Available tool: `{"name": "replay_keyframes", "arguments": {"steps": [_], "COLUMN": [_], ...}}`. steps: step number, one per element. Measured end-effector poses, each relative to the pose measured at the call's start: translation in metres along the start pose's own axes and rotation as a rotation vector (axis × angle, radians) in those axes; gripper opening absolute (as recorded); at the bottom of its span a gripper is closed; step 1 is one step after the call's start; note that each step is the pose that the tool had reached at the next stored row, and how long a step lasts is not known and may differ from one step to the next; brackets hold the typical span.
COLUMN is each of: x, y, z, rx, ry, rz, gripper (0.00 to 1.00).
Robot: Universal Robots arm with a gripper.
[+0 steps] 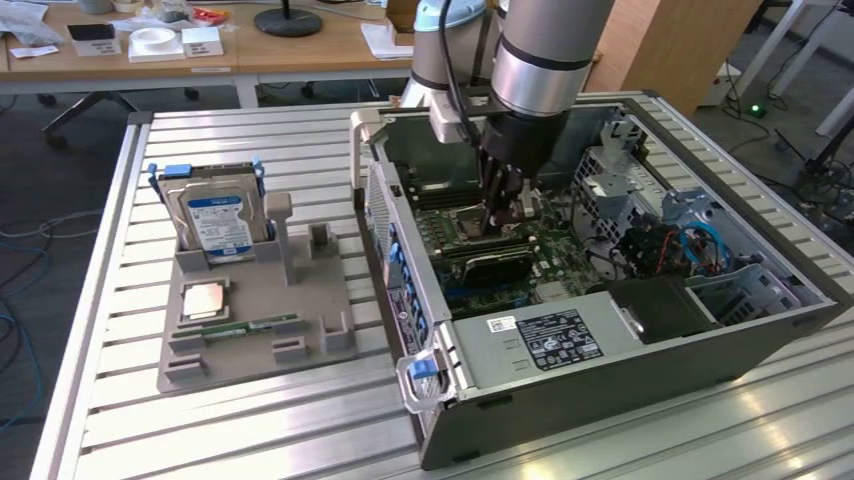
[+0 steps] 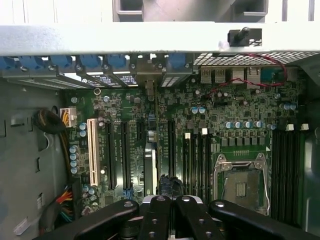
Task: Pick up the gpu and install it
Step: 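Press down on the gpu until it lock into place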
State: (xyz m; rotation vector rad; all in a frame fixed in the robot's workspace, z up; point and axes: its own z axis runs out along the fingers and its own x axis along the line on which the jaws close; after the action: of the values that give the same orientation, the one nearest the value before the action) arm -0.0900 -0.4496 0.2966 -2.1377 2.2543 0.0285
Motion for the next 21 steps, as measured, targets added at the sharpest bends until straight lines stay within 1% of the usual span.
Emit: {"name": "replay_keyframes", "arguments": {"steps": [6, 15, 21], "x": [0.000, 0.001, 0.003], "y": [0.0001, 0.0000, 0.0000], "z": [0.0062, 0.0070, 0.0117], "rx": [-0.0004, -0.0005, -0.0004], "ry": [0.0000, -0.0001, -0.0001], "rz": [0.000, 0.000, 0.000], "gripper": [0.11, 0.11, 0.11]}}
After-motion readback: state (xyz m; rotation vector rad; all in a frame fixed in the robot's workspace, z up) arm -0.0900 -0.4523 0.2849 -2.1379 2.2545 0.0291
